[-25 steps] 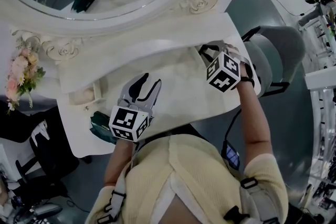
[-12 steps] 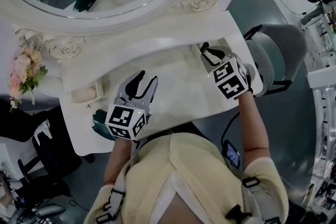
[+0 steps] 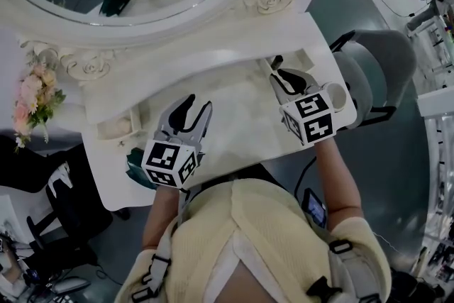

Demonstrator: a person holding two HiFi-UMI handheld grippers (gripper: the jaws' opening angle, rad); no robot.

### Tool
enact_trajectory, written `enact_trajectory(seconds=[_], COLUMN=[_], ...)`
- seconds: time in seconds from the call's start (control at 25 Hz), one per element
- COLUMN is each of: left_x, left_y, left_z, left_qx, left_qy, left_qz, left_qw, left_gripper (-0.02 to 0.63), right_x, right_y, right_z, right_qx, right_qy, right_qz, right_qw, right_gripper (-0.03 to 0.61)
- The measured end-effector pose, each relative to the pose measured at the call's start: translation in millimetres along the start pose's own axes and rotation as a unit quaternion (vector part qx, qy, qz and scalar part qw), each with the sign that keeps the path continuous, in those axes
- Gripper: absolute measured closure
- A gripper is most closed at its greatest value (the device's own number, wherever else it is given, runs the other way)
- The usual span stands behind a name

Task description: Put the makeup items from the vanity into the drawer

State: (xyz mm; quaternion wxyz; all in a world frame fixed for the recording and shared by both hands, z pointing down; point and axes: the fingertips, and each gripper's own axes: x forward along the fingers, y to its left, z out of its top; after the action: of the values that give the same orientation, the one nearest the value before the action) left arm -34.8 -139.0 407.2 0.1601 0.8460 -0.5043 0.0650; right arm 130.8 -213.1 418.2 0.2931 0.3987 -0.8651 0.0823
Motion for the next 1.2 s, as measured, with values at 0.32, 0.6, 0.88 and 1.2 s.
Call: enact_trajectory(seconds=[0.32,0.6,0.88,1.2], left_x=[-0.1,-2.1,-3.9,-5.3], left_y=[1.0,1.7,1.4,-0.4], left_z=[1.6,1.2,0.9,-1.0], left_qx=[-0.002,-0.007,-0.009,-0.007], left_qy=[-0.003,-0.004,-0.004,-0.002], left_qz=[0.006,0.009,0.01,0.007], left_qw=[1.0,0.9999,0.9999,0.9999], left_gripper=[0.453,0.454,0.456,0.456], right_x=[-6.3,-7.0,-9.4,-8.3], right_y=[15.6,23.3,29.5,36.4], right_z=[-0.6,-3.7,-3.8,-12.8], right_qx=[0.062,0.094,0.115,0.136], right_qy=[-0.028,-0.039,-0.057,-0.043], right_qz=[0.024,0.032,0.04,0.054], right_qw=[0.997,0.994,0.991,0.988], right_gripper=[0.511,0.556,0.575,0.575])
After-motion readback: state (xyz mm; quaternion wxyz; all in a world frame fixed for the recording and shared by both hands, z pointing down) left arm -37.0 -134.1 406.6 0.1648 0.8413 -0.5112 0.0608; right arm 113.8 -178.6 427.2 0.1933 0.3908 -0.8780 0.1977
